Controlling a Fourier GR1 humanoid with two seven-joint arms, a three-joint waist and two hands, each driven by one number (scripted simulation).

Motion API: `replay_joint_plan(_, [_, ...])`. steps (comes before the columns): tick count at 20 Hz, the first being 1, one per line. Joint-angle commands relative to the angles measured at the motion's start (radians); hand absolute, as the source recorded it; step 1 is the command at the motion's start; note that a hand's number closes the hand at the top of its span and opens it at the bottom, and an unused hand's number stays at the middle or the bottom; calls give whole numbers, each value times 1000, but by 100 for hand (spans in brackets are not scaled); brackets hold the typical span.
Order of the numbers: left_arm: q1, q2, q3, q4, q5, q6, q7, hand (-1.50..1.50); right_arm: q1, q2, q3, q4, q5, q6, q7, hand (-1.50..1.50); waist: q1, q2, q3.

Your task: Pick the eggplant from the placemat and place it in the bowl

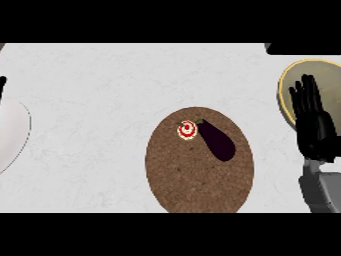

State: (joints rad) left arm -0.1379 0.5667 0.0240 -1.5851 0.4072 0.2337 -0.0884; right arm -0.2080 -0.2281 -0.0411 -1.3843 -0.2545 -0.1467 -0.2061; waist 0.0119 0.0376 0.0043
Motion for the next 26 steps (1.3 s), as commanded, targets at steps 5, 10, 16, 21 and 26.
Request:
replay_joint_plan(5, [-48, -73, -170, 12, -55, -34, 47, 0, -95, -81, 444, 55, 224, 325, 169, 150, 52, -11, -9])
replay_joint_plan(10, [-20, -206, -302, 41, -142, 58, 96, 0, -49, 15, 448, 56, 426, 43, 0, -150, -13, -35, -3])
replay_joint_plan(16, [-51, -289, -336, 101, -215, 97, 94, 0, 34, -13, 436, -195, 345, 139, -34, -150, -25, -40, -4])
replay_joint_plan(21, [24, -260, -307, 65, -211, 49, 63, 0, -58, -51, 400, -307, 448, 109, 192, -150, -15, -41, -5])
replay_joint_plan(26, [-39, -264, -281, 56, -193, 23, 129, 0, -230, -87, 352, -293, 464, 217, 455, -150, -8, -39, -5])
